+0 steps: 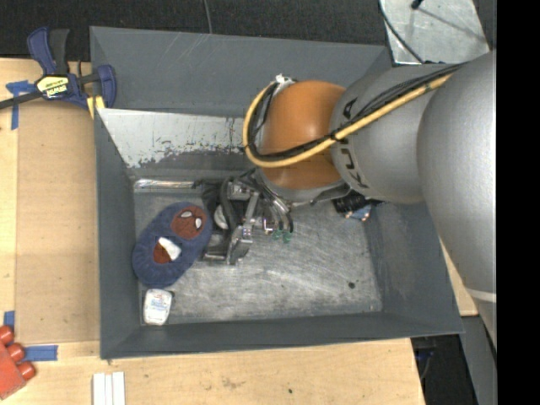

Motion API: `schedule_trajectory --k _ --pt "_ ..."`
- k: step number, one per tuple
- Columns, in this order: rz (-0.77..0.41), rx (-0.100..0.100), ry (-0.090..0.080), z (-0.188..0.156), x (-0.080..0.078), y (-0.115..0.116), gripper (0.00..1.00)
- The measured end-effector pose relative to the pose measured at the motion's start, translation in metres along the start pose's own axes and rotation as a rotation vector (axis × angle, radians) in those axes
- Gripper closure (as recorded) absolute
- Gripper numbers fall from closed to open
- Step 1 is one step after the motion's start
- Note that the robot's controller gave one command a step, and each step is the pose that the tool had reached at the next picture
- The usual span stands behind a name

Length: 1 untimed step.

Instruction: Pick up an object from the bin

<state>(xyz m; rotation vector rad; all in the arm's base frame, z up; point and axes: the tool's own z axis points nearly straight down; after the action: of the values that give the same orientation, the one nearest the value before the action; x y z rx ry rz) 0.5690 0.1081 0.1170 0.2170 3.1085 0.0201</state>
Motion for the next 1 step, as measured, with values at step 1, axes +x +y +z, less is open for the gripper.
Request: schedule_trajectory --k 1 --pt "0.207 0.012 0.018 -0.0116 0.0218 0.0677 0.00"
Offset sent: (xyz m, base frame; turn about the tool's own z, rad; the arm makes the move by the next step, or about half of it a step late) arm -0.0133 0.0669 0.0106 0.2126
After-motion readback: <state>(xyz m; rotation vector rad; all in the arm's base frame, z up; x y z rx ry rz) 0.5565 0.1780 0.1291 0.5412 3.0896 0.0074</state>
